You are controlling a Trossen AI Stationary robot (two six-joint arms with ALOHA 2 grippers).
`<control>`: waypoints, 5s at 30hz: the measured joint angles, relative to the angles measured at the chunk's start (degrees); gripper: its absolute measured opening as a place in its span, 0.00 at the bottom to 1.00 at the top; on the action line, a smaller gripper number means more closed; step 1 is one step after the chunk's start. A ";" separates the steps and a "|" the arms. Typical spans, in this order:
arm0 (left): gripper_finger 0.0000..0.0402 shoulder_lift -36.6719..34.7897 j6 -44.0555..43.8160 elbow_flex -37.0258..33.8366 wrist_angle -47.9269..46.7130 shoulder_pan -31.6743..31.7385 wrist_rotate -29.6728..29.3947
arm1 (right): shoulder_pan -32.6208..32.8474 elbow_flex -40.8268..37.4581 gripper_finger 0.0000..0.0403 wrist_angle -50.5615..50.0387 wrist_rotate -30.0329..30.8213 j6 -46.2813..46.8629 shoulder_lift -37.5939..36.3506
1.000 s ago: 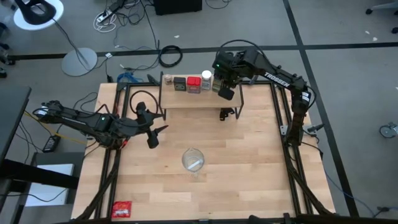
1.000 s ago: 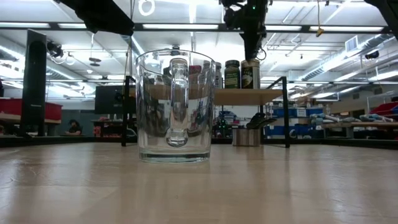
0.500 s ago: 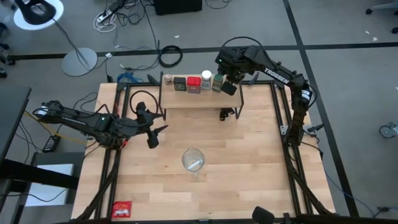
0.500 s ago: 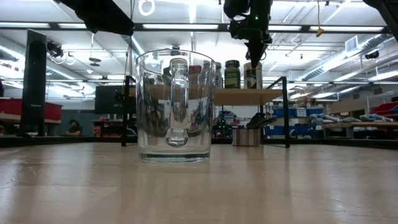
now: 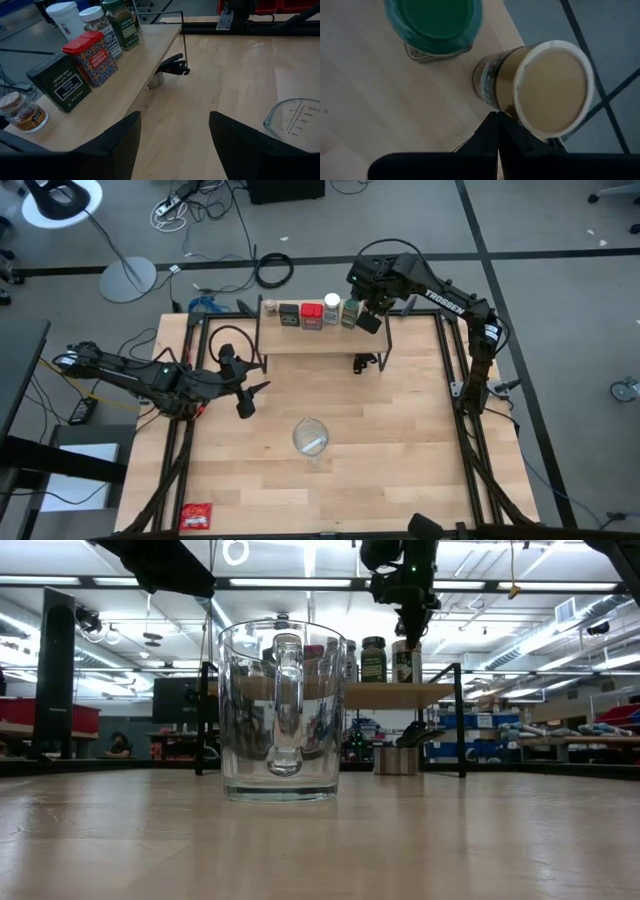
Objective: Shelf spices
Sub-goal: Put the golden seasoning bottle on the shelf, then adjust the green seasoning bottle on the shelf, then adjust the black seasoning can on the shelf
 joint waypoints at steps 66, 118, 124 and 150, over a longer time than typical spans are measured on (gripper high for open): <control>0.60 0.00 0.02 0.00 -0.07 0.00 0.02 | 4.31 0.00 0.00 9.40 -4.84 -3.23 0.22; 0.60 11.88 8.85 0.11 28.85 9.62 -2.88 | 36.27 -12.52 0.00 29.31 38.19 4.14 -17.00; 0.60 18.30 8.56 0.09 36.78 15.47 -3.16 | 43.49 -29.57 0.00 31.47 49.40 18.07 -24.78; 0.46 29.81 -0.29 0.07 36.44 23.78 -18.63 | 36.63 -67.97 0.00 93.81 34.93 -5.26 -34.58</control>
